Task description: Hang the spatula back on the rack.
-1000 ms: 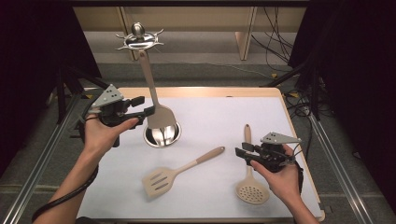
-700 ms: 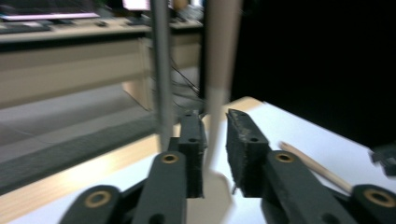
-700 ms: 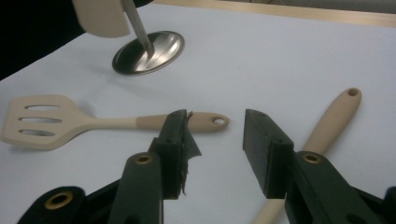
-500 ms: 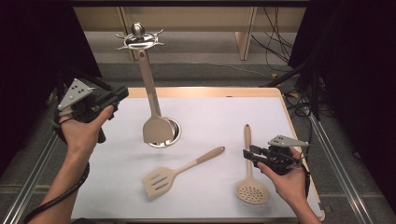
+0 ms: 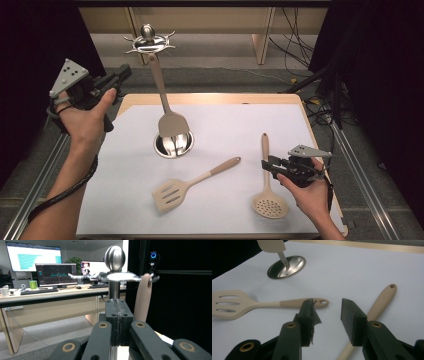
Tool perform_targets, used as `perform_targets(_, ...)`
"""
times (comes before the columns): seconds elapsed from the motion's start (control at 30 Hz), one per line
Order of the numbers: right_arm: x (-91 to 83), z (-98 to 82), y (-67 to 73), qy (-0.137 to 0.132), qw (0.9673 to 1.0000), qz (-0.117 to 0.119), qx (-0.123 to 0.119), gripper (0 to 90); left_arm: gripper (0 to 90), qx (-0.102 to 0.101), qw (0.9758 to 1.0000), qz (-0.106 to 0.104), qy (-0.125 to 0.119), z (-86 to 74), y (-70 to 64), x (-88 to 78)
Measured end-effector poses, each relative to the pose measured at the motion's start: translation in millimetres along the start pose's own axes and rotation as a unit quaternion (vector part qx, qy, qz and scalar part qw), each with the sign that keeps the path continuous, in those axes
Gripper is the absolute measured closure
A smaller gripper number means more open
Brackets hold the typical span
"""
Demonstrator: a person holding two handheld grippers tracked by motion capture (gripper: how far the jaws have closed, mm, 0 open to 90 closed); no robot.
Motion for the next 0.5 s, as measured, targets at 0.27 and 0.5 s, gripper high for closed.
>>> perform_targets(0.27,0.4,-2.3,-3.2,0.001,1.0000,0.003,0.004,63.5,88.5,0.013,0.9999,0.007,0.006,2.0,2.3,16.9)
perform_targets(0.5,-1.1,-3.4,2.3,-0.001,0.9996,0.001,0.028,63.6,88.4,0.028,0.9996,0.005,-0.001,7.2,-0.1,24.3)
Point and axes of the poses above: each handheld gripper's, and its own axes: x roughly forward along the jaws, z roughly out of its top, y roughly to its left, the point moved 4 cm from there along x, roughly forward along the jaws, and after that the axes turned 13 degrees about -y, right-handed, at the moved point
